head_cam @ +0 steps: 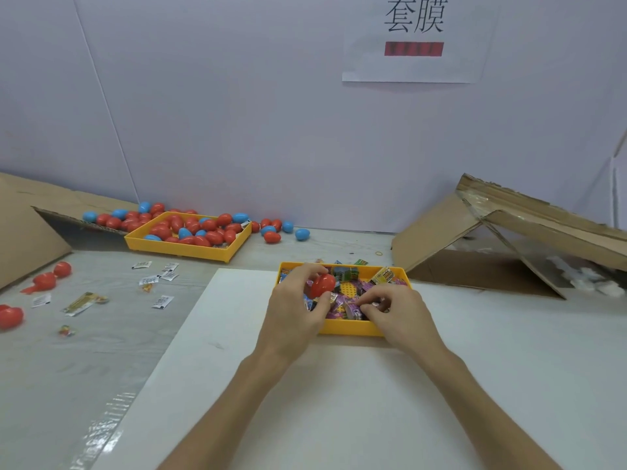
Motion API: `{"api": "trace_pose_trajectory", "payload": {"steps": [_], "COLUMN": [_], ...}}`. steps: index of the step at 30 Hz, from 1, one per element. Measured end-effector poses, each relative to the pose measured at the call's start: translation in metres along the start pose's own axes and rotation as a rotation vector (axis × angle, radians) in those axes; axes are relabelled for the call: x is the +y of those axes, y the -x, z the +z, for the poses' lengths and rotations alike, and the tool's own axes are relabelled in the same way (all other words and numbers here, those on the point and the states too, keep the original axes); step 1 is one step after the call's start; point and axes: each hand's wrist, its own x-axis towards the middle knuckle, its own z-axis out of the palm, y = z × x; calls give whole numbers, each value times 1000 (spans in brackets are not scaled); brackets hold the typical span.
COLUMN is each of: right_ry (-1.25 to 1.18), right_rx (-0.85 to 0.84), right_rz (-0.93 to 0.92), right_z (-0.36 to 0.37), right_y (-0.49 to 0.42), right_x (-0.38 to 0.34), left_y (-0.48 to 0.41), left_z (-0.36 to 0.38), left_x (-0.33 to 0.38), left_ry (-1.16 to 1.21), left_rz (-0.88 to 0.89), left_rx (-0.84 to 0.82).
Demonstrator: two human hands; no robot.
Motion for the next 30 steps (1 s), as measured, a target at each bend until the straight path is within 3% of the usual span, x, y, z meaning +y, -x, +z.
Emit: {"api": "trace_pose_trajectory", "payload": {"steps": [6,12,20,30], "right_ry": [3,-166,-119,-135], "right_rx": [24,143,-60,-172], "right_rz": [-29,-128,-286,-245], "right_z": [2,-2,-2,-16], "right_y": [1,1,5,4], "right_x": [-2,-5,-12,-9], "left_y": [1,5,5,6], "left_z": [2,2,9,15], "left_x": [-2,2,0,-9], "left_ry": [10,100,124,-9], "left_rz": [18,51,61,102], "left_rx": [-1,-91,-209,-244]}}
